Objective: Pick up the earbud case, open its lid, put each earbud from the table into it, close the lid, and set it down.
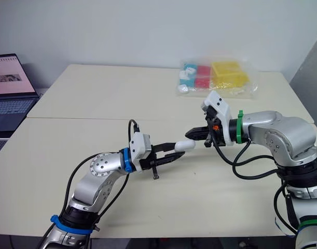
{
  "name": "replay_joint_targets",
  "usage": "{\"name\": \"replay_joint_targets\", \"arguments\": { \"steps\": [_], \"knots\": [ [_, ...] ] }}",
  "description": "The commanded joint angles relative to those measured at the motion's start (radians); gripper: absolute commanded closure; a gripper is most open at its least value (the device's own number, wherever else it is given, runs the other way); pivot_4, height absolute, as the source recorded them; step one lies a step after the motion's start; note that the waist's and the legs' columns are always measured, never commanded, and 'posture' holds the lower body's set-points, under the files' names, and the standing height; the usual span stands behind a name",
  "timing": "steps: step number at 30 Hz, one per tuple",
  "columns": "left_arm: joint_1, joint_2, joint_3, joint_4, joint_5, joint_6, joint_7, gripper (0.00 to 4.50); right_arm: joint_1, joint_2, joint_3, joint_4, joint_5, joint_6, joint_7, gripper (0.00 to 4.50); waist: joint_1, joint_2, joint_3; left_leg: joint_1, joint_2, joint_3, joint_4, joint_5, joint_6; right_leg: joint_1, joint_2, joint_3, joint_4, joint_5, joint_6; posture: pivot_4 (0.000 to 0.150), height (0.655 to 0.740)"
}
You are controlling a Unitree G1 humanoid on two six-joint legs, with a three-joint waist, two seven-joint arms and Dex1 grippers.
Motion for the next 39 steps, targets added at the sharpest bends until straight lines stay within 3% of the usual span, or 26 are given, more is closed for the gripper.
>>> {"name": "replay_joint_targets", "arguments": {
  "steps": [1,14,23,27,33,39],
  "knots": [
    [-0.015,-0.007,0.011,-0.021,-0.008,-0.009,0.019,3.75,-0.001,-0.01,-0.015,-0.064,0.035,-0.006,0.046,4.5,0.0,0.0,0.0,0.0,0.0,0.0,0.0,0.0,0.0,0.0,0.0,0.0,0.0,0.0,0.0,0.15,0.7354],
    [-0.022,-0.013,0.012,-0.029,-0.016,0.008,0.031,3.75,0.034,-0.039,0.003,-0.137,0.033,0.009,0.054,4.5,0.0,0.0,0.0,0.0,0.0,0.0,0.001,0.0,0.0,0.0,0.0,-0.001,0.001,0.0,0.0,0.15,0.7354],
    [-0.013,-0.018,0.023,-0.03,-0.041,0.072,0.06,3.75,0.03,-0.062,-0.069,-0.136,0.144,0.035,0.13,4.5,0.0,0.0,0.0,0.001,0.0,0.0,0.001,0.0,0.0,0.0,0.0,-0.001,0.001,0.0,0.0,0.15,0.7354],
    [-0.019,-0.034,0.048,-0.038,-0.105,0.237,0.12,3.75,0.057,-0.077,-0.081,-0.154,0.154,0.031,0.115,4.5,0.0,0.0,0.0,0.0,0.0,-0.001,0.001,0.0,0.0,0.0,0.0,-0.001,0.001,0.0,0.0,0.15,0.7354],
    [-0.076,-0.036,0.148,-0.01,-0.392,0.784,0.216,3.75,0.212,-0.147,-0.071,-0.25,0.002,-0.14,0.076,4.5,0.0,0.0,0.0,0.0,0.0,-0.002,0.001,0.0,0.0,0.0,0.0,-0.002,0.001,0.0,0.0,0.15,0.7354],
    [-0.102,-0.02,0.163,0.056,-0.475,1.039,0.246,3.75,0.336,-0.176,-0.049,-0.289,-0.098,-0.24,0.057,4.5,-0.002,0.0,0.0,0.001,-0.001,-0.003,0.001,0.0,0.0,0.001,0.0,-0.001,0.001,0.0,0.001,0.15,0.7354]
  ]
}}
